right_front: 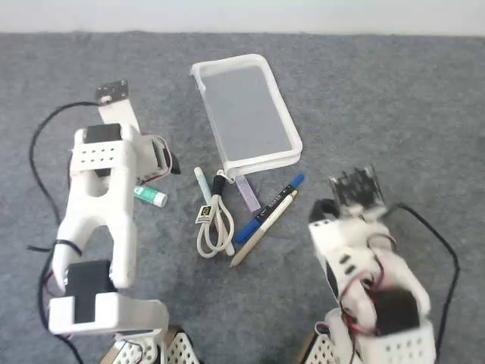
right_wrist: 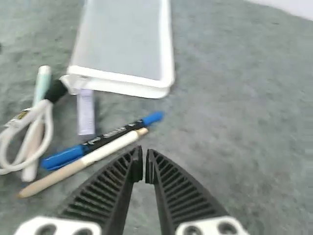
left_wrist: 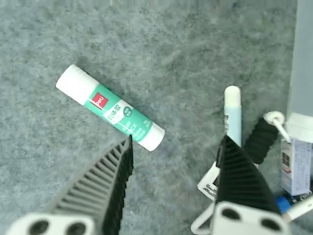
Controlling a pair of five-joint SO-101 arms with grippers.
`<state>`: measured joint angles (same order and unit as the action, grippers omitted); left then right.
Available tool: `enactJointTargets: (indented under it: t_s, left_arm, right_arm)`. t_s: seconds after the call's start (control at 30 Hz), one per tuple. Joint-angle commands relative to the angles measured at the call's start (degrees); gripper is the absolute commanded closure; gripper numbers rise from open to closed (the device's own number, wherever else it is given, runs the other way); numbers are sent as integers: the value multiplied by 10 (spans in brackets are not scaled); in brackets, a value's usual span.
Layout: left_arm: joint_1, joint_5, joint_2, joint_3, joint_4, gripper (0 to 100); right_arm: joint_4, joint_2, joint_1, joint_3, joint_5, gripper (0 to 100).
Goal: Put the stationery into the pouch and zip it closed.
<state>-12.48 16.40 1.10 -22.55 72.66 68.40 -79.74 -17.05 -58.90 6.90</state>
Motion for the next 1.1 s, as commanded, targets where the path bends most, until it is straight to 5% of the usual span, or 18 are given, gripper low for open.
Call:
enactJointTargets:
  t_s: [0.0, 0.37, 0.57, 0.93, 1.07]
  left_arm:
    - [-4, 8, 26, 2, -24, 746]
    - [-4, 8, 27, 0, -25, 746]
    - [-4, 8, 27, 0, -24, 746]
    - [-14, 8, 26, 0, -24, 746]
    - [-23, 8, 25, 0, -25, 746]
  right_arm:
    - [-19, 126, -51, 90, -8, 990]
    - [-21, 335, -167, 243, -11, 991]
    - [-22, 460, -177, 338, -145, 989]
    - [-21, 744, -229, 536, -207, 987]
    - [-16, 834, -236, 588, -242, 916]
